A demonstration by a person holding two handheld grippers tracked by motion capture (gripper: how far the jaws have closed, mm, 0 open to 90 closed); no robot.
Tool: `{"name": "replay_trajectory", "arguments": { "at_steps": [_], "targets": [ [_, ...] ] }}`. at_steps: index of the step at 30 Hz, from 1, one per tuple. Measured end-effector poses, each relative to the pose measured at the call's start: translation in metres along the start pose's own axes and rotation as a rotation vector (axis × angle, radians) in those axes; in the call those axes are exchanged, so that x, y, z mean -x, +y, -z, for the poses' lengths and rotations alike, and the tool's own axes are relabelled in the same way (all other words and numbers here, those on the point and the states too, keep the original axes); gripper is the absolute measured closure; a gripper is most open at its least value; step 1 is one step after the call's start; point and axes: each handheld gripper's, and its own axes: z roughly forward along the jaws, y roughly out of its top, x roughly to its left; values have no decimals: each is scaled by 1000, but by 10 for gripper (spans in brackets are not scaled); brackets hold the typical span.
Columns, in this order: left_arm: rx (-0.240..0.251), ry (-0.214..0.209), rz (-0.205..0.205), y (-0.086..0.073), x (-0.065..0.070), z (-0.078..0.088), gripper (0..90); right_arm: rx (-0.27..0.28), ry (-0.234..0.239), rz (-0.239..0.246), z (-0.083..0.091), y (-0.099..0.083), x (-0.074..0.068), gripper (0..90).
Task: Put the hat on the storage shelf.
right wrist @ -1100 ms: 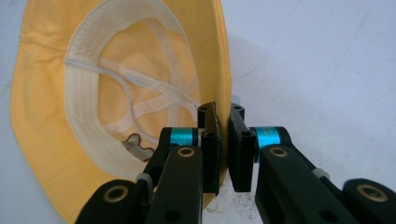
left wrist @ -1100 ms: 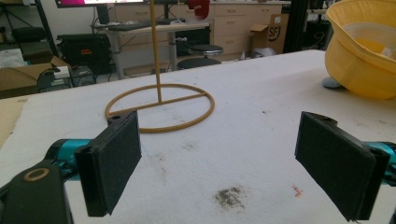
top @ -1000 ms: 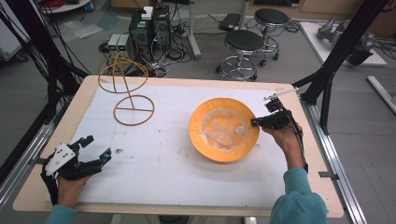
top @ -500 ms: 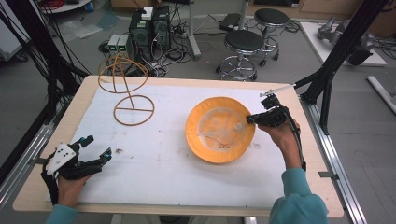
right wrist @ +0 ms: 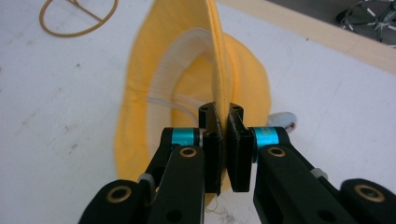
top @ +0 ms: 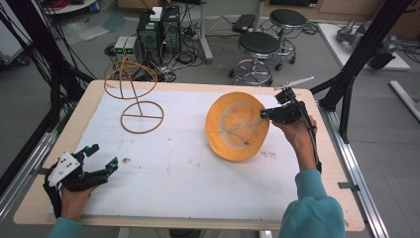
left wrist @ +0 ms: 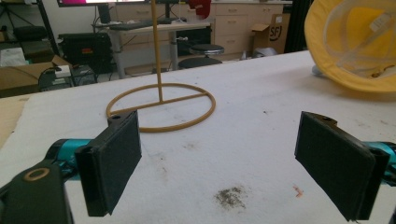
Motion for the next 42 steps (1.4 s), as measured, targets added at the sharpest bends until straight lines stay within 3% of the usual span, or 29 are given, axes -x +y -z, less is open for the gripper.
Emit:
{"name": "replay_trajectory", "arguments": {
  "at_steps": [7, 20, 23, 33, 42],
  "targets": [
    [-1, -1, 2, 0, 0, 0, 148, 29, -52, 16, 8, 16, -1, 863],
    [1, -1, 2, 0, 0, 0, 148, 23, -99, 41, 8, 19, -3, 862],
    [0, -3, 1, 0, 0, 0, 148, 11, -130, 73, 5, 19, -7, 863],
    [3, -5, 9, 0, 0, 0, 148, 7, -113, 100, -6, 21, -20, 862],
    [2, -3, 6, 0, 0, 0, 148, 21, -49, 115, -8, 23, -35, 861]
  ]
}}
